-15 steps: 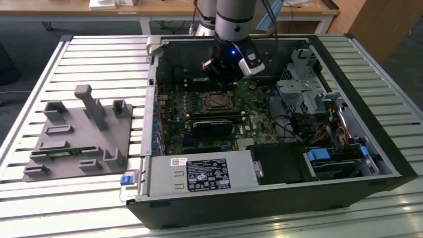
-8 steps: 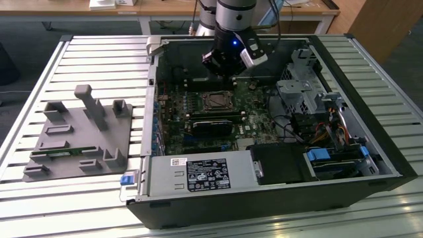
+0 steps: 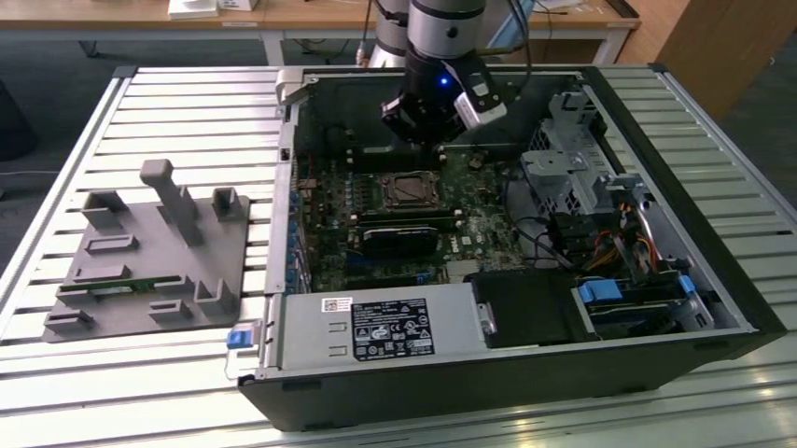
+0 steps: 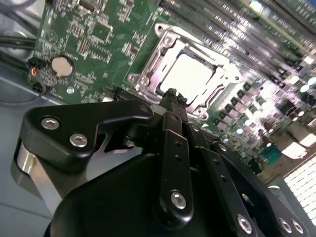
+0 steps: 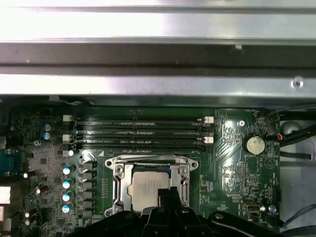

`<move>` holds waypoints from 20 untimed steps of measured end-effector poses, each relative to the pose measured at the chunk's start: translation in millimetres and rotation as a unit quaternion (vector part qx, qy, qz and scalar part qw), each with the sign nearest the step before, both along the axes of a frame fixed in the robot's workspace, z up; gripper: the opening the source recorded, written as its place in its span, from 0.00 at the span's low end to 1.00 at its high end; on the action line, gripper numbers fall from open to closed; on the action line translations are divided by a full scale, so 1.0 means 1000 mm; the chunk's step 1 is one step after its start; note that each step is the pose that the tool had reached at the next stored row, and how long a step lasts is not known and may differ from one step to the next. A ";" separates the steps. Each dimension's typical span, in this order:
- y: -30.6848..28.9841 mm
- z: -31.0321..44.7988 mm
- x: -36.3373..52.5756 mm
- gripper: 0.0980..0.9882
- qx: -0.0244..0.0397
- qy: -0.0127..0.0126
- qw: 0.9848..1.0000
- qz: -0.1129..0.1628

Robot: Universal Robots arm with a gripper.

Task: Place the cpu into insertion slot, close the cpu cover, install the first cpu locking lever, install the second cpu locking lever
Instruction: 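Install the second cpu locking lever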

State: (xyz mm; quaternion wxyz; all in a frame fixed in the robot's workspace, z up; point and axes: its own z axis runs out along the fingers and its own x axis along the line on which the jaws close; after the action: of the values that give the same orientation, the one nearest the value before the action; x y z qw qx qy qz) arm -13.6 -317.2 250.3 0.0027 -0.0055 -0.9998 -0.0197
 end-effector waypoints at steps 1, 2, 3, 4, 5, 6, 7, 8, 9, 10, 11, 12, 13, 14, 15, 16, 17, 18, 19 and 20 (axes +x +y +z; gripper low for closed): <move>-0.0027 0.0000 0.0000 0.01 0.000 0.000 1.000 0.000; -0.0058 -0.0001 0.0000 0.01 0.000 0.000 1.000 0.000; -0.0085 -0.0001 0.0000 0.01 0.000 0.000 1.000 0.000; -0.0109 -0.0001 0.0000 0.01 0.000 0.000 1.000 0.000; -0.0122 -0.0001 0.0000 0.01 0.000 0.000 1.000 0.000; -0.0130 -0.0001 0.0000 0.01 0.000 0.000 1.000 0.000; -0.0134 -0.0001 0.0000 0.01 0.000 0.000 1.000 0.000; -0.0137 -0.0001 0.0000 0.01 0.000 0.000 1.000 0.000; -0.0138 -0.0001 0.0000 0.01 0.000 0.000 1.000 0.000; -0.0138 -0.0001 0.0000 0.01 0.000 0.000 1.000 0.000; -0.0139 -0.0001 0.0000 0.01 0.000 0.000 1.000 0.000; -0.0139 0.0000 0.0000 0.01 0.000 0.000 1.000 0.000; -0.0139 -0.0001 0.0000 0.01 0.000 0.000 1.000 0.000; -0.0139 -0.0001 0.0000 0.01 0.000 0.000 1.000 0.000; -0.0139 -0.0001 0.0000 0.01 0.000 0.000 1.000 0.000; -0.0140 -0.0001 0.0000 0.01 0.000 0.000 1.000 0.000; -0.0142 -0.0001 0.0000 0.01 0.000 0.000 1.000 0.000; -0.0146 0.0000 0.0000 0.01 0.000 0.000 1.000 0.000; -0.0152 0.0000 0.0000 0.01 0.000 0.000 1.000 0.000; -0.0162 -0.0001 0.0000 0.01 0.000 0.000 1.000 0.000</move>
State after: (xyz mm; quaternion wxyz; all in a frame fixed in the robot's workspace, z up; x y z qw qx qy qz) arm -13.6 -333.4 250.2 0.0027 -0.0055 -0.9998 -0.0198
